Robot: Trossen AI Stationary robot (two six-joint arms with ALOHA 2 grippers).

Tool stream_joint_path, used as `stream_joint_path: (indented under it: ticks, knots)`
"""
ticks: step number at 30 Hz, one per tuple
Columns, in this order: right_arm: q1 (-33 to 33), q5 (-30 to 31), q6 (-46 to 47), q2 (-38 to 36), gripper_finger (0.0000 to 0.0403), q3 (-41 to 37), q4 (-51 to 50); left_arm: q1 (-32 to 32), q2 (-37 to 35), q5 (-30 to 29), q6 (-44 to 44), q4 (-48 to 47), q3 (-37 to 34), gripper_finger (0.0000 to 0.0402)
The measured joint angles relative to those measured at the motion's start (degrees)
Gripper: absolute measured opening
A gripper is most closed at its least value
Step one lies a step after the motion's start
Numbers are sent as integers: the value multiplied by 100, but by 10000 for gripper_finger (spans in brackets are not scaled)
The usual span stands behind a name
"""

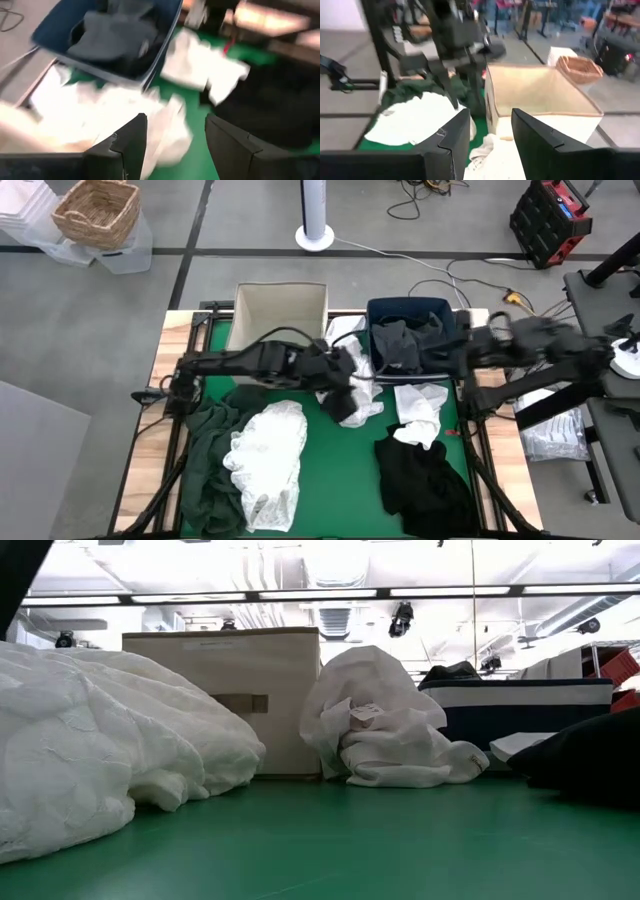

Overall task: Sort clothes
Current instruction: Put the right white shirt into the white laundry bin

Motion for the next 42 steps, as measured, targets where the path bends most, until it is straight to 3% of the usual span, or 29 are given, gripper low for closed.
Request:
stream_joint_path:
  ticks: [9, 20, 29, 34, 42]
  knots:
    - [-2, 458, 533, 1457, 161, -2, 701, -201, -1020, -107, 1021, -1712, -50, 178]
    - [-2, 501, 1517, 2777, 200, 0, 710, -212, -2424, -103, 1986, -1707, -78, 165]
    - [0, 358, 1730, 3113, 224, 0, 288, -390, -3095, 3, 2385, -1436, -249, 161]
    - [15, 216, 2001, 3056, 231, 0, -507, -446, -3711, 28, 2386, -737, -1031, 161]
    - [13, 180, 1924, 3008, 231, 0, -789, -472, -4899, 30, 2239, 1123, -3472, 161]
